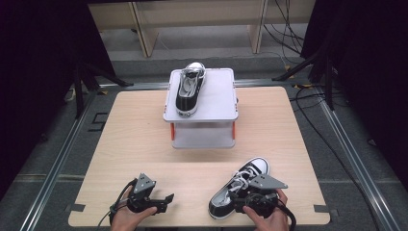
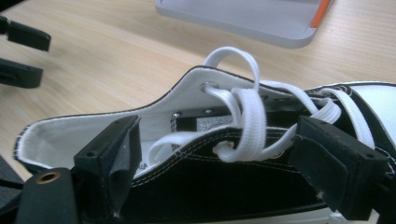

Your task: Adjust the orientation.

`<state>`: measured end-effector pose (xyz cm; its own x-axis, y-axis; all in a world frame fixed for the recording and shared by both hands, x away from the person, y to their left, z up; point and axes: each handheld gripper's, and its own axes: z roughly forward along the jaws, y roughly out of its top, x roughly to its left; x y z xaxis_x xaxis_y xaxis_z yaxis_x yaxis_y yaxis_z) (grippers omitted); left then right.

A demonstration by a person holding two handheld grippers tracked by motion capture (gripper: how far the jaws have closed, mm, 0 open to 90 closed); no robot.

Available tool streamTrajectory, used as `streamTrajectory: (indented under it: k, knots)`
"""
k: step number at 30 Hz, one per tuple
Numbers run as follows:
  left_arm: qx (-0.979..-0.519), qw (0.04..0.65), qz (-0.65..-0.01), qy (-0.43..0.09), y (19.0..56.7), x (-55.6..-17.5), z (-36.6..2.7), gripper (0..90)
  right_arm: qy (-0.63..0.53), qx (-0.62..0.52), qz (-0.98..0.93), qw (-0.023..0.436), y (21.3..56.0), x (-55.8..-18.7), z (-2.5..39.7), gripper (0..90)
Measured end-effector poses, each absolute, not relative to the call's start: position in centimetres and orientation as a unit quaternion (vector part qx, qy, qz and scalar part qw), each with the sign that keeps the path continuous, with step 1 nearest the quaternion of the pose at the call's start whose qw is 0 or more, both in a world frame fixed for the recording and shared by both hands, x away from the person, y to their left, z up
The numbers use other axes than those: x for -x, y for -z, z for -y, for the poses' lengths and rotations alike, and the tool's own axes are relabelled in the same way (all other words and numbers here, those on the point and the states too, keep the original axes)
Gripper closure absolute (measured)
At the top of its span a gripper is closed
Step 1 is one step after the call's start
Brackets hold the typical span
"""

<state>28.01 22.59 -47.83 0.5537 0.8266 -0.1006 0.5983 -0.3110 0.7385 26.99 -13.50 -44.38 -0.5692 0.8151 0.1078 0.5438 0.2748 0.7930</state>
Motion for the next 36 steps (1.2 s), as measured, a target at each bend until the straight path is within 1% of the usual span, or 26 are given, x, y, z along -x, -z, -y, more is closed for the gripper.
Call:
streamTrajectory:
  k: [1, 3, 5, 6, 8, 9, 10, 12, 13, 14, 15, 18, 21, 23, 24, 25, 27, 31, 34, 36]
  knots:
    - [-0.796, 0.379, -0.447, -0.150, 47.9, -28.0, -22.6, 15.5, -0.417, -0.437, -0.781, 0.160, 44.4, -27.0, 13.4, 18.1]
    - [-0.798, 0.375, -0.448, -0.150, 47.8, -28.0, -22.6, 15.5, -0.408, -0.436, -0.786, 0.163, 44.6, -27.2, 13.4, 24.1]
    - [-0.798, 0.375, -0.448, -0.150, 47.8, -28.0, -22.6, 15.6, -0.410, -0.434, -0.786, 0.162, 44.7, -27.3, 13.4, 24.3]
    - [-0.796, 0.378, -0.448, -0.149, 47.9, -28.0, -22.6, 15.7, -0.417, -0.437, -0.783, 0.150, 44.9, -27.4, 13.4, 25.2]
    - [-0.796, 0.378, -0.448, -0.149, 47.9, -28.0, -22.6, 16.0, -0.410, -0.436, -0.787, 0.148, 45.0, -27.5, 13.4, 30.9]
    - [-0.796, 0.377, -0.449, -0.149, 47.9, -28.0, -22.6, 16.0, -0.410, -0.432, -0.790, 0.145, 45.0, -27.6, 13.3, 35.6]
    - [-0.797, 0.374, -0.450, -0.150, 47.8, -28.0, -22.6, 16.1, -0.409, -0.425, -0.795, 0.141, 45.0, -27.6, 13.1, 37.4]
    - [-0.797, 0.375, -0.449, -0.149, 47.8, -28.0, -22.6, 16.3, -0.392, -0.417, -0.806, 0.152, 44.9, -27.7, 12.6, 38.4]
    - [-0.798, 0.375, -0.449, -0.148, 47.8, -27.9, -22.6, 16.5, -0.390, -0.419, -0.806, 0.151, 44.9, -27.7, 12.5, 39.0]
    - [-0.798, 0.375, -0.448, -0.148, 47.8, -27.9, -22.6, 16.6, -0.391, -0.419, -0.806, 0.147, 44.8, -27.9, 12.5, 41.9]
    - [-0.798, 0.374, -0.448, -0.148, 47.8, -27.9, -22.6, 16.6, -0.393, -0.421, -0.804, 0.148, 44.7, -27.9, 12.6, 50.1]
    - [-0.799, 0.376, -0.447, -0.146, 47.9, -27.9, -22.5, 16.6, -0.394, -0.403, -0.811, 0.158, 44.3, -27.7, 13.1, 62.8]
    - [-0.800, 0.376, -0.444, -0.146, 47.9, -27.9, -22.5, 16.7, -0.390, -0.383, -0.819, 0.173, 44.2, -27.7, 13.6, 69.2]
    - [-0.800, 0.376, -0.445, -0.146, 47.9, -27.9, -22.4, 16.7, -0.385, -0.375, -0.826, 0.168, 44.0, -27.4, 13.8, 72.8]
    - [-0.800, 0.376, -0.445, -0.146, 47.9, -27.9, -22.5, 16.7, -0.382, -0.368, -0.830, 0.173, 43.9, -27.3, 14.0, 74.5]
    - [-0.800, 0.376, -0.445, -0.145, 47.9, -27.9, -22.5, 16.7, -0.379, -0.361, -0.832, 0.181, 43.8, -27.3, 14.2, 75.6]
    - [-0.800, 0.376, -0.445, -0.144, 48.0, -27.9, -22.5, 16.7, -0.370, -0.352, -0.841, 0.176, 43.5, -27.2, 14.6, 77.8]
    - [-0.799, 0.376, -0.446, -0.144, 48.0, -27.9, -22.5, 16.7, -0.361, -0.347, -0.848, 0.173, 42.9, -27.0, 16.1, 78.6]
    - [-0.801, 0.373, -0.446, -0.145, 47.9, -27.9, -22.5, 16.7, -0.352, -0.352, -0.848, 0.182, 42.6, -26.7, 17.6, 77.9]
    - [-0.803, 0.373, -0.442, -0.143, 48.0, -28.0, -22.5, 16.7, -0.353, -0.362, -0.842, 0.188, 42.7, -26.4, 18.6, 74.2]
